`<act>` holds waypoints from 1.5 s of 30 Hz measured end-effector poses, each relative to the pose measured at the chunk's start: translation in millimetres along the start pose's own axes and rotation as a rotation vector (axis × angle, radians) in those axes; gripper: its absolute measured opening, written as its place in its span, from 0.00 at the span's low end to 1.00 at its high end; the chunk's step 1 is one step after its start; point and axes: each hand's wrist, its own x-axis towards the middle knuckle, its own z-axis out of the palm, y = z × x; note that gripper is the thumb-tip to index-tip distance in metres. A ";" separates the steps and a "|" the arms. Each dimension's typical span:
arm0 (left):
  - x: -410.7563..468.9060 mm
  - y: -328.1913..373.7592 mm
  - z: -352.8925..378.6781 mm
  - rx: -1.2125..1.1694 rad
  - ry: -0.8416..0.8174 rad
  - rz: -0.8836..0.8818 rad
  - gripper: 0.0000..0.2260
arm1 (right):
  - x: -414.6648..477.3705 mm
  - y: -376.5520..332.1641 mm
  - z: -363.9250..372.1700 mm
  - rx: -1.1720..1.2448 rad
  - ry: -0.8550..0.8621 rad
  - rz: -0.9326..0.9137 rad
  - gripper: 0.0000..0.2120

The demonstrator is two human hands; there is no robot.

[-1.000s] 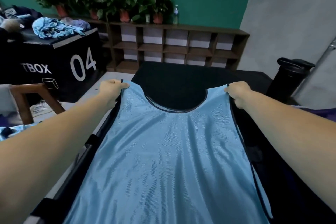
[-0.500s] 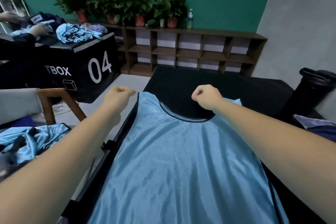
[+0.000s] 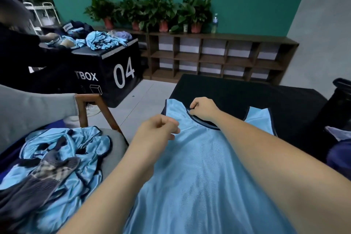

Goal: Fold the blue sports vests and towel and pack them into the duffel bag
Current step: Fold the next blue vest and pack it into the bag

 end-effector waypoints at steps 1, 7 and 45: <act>2.7 -2.3 4.3 0.029 -0.005 0.010 0.05 | 0.4 -2.2 2.6 -0.024 0.011 -0.006 0.05; 25.0 -27.9 8.4 0.361 0.057 0.105 0.07 | 7.9 -18.4 13.2 -0.343 0.075 -0.119 0.14; 58.5 -59.6 -25.5 0.704 -0.047 0.278 0.06 | 46.7 2.3 10.0 -0.342 0.268 -0.131 0.05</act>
